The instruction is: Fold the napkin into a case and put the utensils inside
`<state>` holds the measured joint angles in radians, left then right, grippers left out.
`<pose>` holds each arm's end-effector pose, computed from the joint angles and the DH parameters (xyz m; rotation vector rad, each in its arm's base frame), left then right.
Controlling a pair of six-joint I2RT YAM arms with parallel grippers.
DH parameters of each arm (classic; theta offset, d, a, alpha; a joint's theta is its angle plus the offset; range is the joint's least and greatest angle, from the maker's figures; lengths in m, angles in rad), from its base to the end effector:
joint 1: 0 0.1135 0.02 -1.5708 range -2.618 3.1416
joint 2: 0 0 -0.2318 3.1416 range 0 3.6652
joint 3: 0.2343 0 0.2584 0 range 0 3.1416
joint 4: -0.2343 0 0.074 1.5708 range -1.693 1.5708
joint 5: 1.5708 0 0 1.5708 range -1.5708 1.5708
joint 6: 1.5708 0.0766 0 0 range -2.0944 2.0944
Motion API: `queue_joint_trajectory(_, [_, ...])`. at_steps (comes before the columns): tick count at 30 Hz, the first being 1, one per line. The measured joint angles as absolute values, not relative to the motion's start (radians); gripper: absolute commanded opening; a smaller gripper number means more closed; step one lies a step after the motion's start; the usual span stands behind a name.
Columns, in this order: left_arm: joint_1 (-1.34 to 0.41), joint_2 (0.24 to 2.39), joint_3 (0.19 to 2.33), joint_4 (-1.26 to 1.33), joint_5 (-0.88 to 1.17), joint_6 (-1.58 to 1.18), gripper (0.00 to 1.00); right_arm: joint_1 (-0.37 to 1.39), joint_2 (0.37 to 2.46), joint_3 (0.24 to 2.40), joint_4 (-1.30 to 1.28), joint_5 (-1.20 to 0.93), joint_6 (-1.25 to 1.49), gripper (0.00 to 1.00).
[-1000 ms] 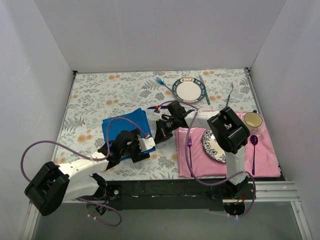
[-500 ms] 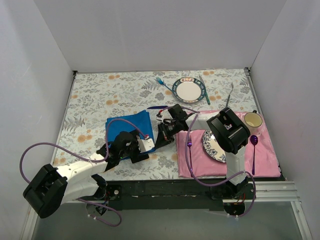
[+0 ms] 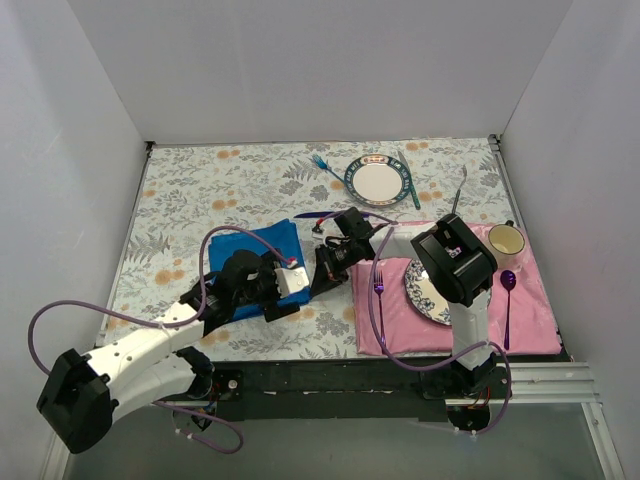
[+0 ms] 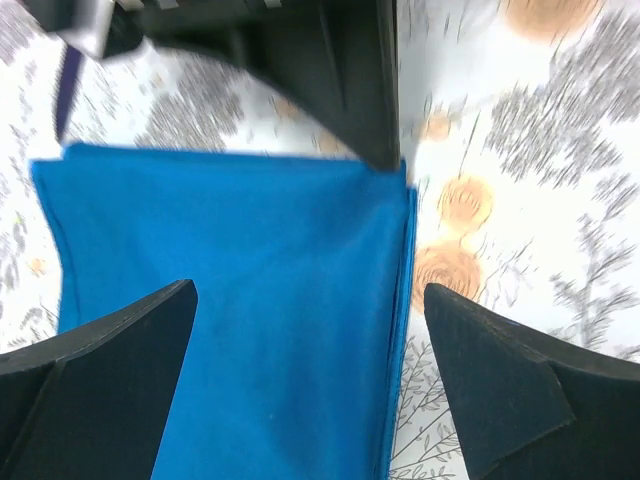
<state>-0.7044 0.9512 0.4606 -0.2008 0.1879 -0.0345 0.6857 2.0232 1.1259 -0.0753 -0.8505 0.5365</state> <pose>0.1815 -0.1730 0.1415 0.8588 2.1548 -0.5973 0.2694 0.2947 0.0600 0.5823 -2.6878 -1.4922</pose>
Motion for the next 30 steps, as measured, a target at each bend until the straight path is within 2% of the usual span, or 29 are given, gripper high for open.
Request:
queue_joint_trajectory(2, [-0.704, 0.933, 0.513, -0.243, 0.212, -0.061, 0.98, 0.685, 2.024, 1.128, -0.085, -0.842, 0.523, 0.01])
queue_joint_trajectory(5, [-0.704, 0.911, 0.576, -0.303, 0.216, -0.123, 0.98, 0.685, 2.024, 1.137, -0.107, -0.839, 0.498, 0.09])
queue_joint_trajectory(8, [-0.692, 0.904, 0.617, -0.369, 0.212, -0.189, 0.98, 0.685, 2.025, 1.158, -0.143, -0.835, 0.461, 0.28])
queue_joint_trajectory(9, [-0.677, 0.900, 0.623, -0.393, 0.214, -0.211, 0.98, 0.685, 2.024, 1.168, -0.158, -0.833, 0.444, 0.38])
queue_joint_trajectory(12, [-0.576, 0.891, 0.631, -0.483, 0.238, -0.266, 0.98, 0.685, 2.020, 1.189, -0.194, -0.832, 0.395, 0.49])
queue_joint_trajectory(16, [-0.382, 0.902, 0.649, -0.586, 0.299, -0.310, 0.92, 0.681, 1.983, 1.221, -0.249, -0.831, 0.347, 0.50])
queue_joint_trajectory(19, [-0.266, 0.951, 0.700, -0.624, 0.366, -0.331, 0.82, 0.668, 1.963, 1.277, -0.267, -0.829, 0.326, 0.48])
queue_joint_trajectory(20, [-0.236, 0.982, 0.724, -0.625, 0.393, -0.335, 0.75, 0.661, 1.963, 1.307, -0.266, -0.825, 0.320, 0.47])
queue_joint_trajectory(22, [-0.173, 1.077, 0.791, -0.624, 0.449, -0.343, 0.67, 0.639, 1.966, 1.369, -0.259, -0.812, 0.318, 0.43])
queue_joint_trajectory(23, [-0.145, 1.132, 0.826, -0.616, 0.476, -0.344, 0.60, 0.628, 1.969, 1.391, -0.253, -0.809, 0.317, 0.41])
queue_joint_trajectory(25, [-0.084, 1.251, 0.902, -0.607, 0.548, -0.336, 0.52, 0.604, 1.991, 1.452, -0.232, -0.796, 0.319, 0.30])
queue_joint_trajectory(27, [-0.044, 1.357, 0.972, -0.591, 0.595, -0.318, 0.46, 0.585, 2.029, 1.512, -0.197, -0.783, 0.325, 0.23])
queue_joint_trajectory(30, [-0.025, 1.533, 1.097, -0.548, 0.650, -0.292, 0.45, 0.565, 2.091, 1.565, -0.153, -0.764, 0.344, 0.17])
